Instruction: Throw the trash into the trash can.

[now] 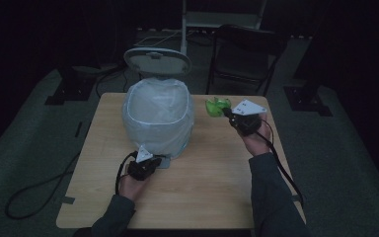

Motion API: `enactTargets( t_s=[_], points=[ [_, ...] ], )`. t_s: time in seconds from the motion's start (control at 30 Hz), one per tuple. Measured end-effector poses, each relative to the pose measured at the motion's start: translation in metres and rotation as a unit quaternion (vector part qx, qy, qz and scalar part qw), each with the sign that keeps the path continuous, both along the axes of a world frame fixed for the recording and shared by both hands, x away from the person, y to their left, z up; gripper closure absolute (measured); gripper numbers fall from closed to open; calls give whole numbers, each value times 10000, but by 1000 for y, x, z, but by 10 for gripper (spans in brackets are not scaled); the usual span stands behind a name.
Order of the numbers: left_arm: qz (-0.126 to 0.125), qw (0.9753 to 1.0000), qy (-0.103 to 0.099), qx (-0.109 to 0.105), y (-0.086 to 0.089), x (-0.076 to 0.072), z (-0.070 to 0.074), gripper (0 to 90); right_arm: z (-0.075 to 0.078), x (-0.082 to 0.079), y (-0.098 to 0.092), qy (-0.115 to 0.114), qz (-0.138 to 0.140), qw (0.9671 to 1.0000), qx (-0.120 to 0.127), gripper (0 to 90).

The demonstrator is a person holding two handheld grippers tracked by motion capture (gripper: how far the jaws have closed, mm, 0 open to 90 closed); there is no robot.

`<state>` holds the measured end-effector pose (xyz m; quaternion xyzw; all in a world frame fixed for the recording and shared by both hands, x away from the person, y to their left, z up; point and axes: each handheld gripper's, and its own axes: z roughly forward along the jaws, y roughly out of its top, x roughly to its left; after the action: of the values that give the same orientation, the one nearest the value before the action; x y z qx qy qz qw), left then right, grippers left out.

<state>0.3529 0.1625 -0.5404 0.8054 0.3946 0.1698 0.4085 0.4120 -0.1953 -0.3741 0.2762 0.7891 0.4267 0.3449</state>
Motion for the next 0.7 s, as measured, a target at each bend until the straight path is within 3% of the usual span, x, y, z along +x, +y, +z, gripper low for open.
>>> enactTargets(
  t_s=[0.7],
  points=[
    [-5,10000,8,-5,0,0,0,900,47,-7,20,-518,317,9981,123,889]
  ],
)
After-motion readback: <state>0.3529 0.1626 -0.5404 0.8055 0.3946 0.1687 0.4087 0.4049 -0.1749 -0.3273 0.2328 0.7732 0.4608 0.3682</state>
